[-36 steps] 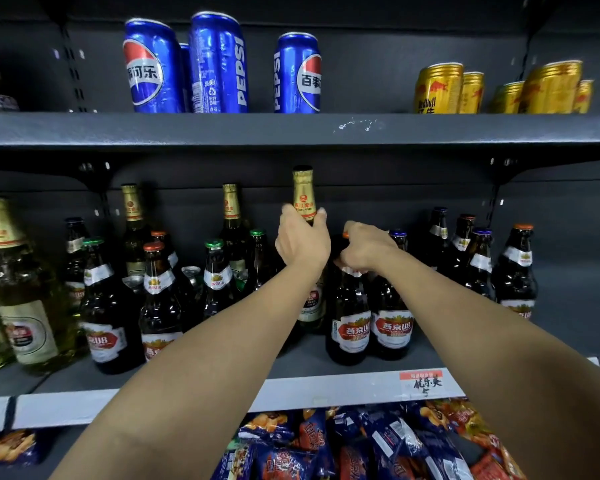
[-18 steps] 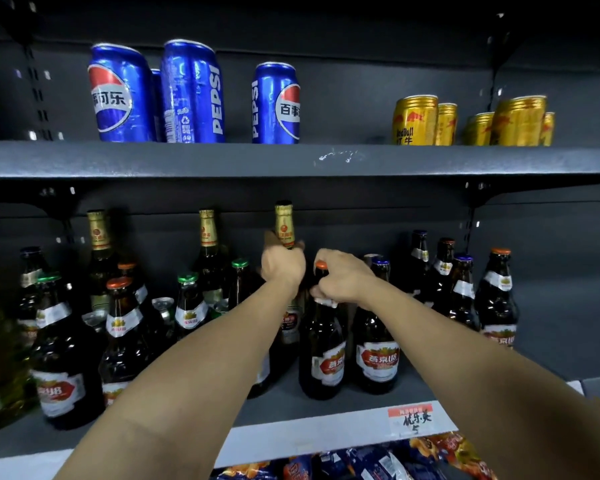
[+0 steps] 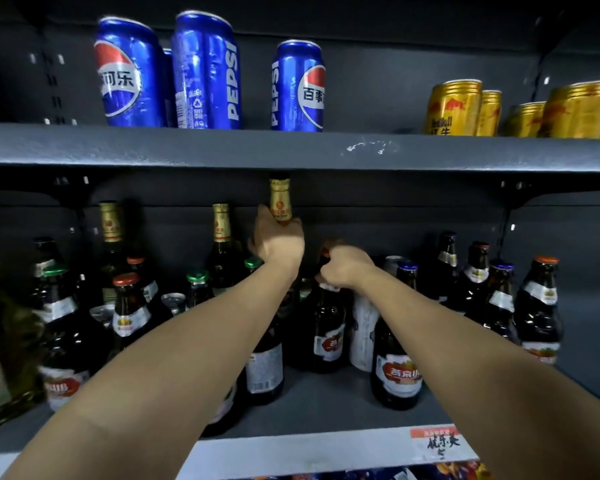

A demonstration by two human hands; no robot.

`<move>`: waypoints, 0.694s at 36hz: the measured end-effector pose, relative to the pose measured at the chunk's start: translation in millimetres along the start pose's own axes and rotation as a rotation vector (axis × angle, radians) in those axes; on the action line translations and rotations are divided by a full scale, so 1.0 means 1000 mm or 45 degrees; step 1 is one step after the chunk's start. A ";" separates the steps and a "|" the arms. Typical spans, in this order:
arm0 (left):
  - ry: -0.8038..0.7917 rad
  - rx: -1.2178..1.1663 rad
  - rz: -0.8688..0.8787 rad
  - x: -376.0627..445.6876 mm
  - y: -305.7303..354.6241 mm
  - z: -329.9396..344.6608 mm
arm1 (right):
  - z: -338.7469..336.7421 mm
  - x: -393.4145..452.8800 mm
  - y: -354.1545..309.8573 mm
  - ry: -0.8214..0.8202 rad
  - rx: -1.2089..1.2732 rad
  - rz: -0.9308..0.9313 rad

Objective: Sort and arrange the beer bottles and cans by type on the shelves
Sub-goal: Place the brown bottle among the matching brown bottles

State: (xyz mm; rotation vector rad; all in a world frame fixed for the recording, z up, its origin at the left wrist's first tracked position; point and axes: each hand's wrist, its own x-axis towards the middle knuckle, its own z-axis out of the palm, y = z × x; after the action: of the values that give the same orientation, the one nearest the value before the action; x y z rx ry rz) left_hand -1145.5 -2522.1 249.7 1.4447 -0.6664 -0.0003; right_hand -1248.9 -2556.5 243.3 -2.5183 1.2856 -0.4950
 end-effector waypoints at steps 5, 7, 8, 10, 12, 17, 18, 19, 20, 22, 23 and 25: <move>0.003 0.054 0.036 -0.001 0.003 0.003 | 0.006 0.016 -0.003 0.008 -0.041 0.011; -0.018 0.048 0.037 -0.001 0.007 0.005 | 0.006 0.023 -0.003 -0.007 -0.018 0.010; -0.021 0.042 0.033 -0.001 0.009 0.006 | 0.006 0.025 -0.003 -0.018 -0.018 0.011; -0.012 0.065 0.035 0.000 0.012 0.009 | 0.006 0.028 -0.001 -0.007 -0.042 0.017; -0.002 0.113 0.040 0.003 0.014 0.010 | 0.006 0.031 0.000 0.010 -0.093 0.013; 0.012 0.147 0.030 0.013 0.017 0.008 | 0.007 0.031 -0.002 -0.043 -0.207 -0.017; 0.019 0.139 0.025 0.014 0.018 0.006 | 0.006 0.028 -0.001 -0.063 -0.221 -0.010; 0.021 0.131 0.021 0.016 0.018 0.006 | 0.005 0.024 -0.001 -0.054 -0.260 -0.007; 0.015 0.126 0.016 0.016 0.020 0.004 | 0.005 0.019 -0.001 0.010 -0.344 -0.019; -0.009 0.097 0.000 0.017 0.022 0.003 | 0.003 0.011 -0.006 0.295 -0.489 -0.143; -0.022 0.078 -0.012 0.017 0.023 0.003 | 0.005 0.011 -0.011 0.416 -0.427 -0.247; -0.044 0.042 -0.048 0.017 0.024 0.002 | 0.010 0.010 -0.023 0.387 -0.061 -0.364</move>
State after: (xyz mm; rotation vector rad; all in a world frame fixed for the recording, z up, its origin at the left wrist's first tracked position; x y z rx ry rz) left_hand -1142.4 -2526.8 278.8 1.4916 -0.6700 -0.0434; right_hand -1222.5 -2551.0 245.2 -2.7622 1.0400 -0.9518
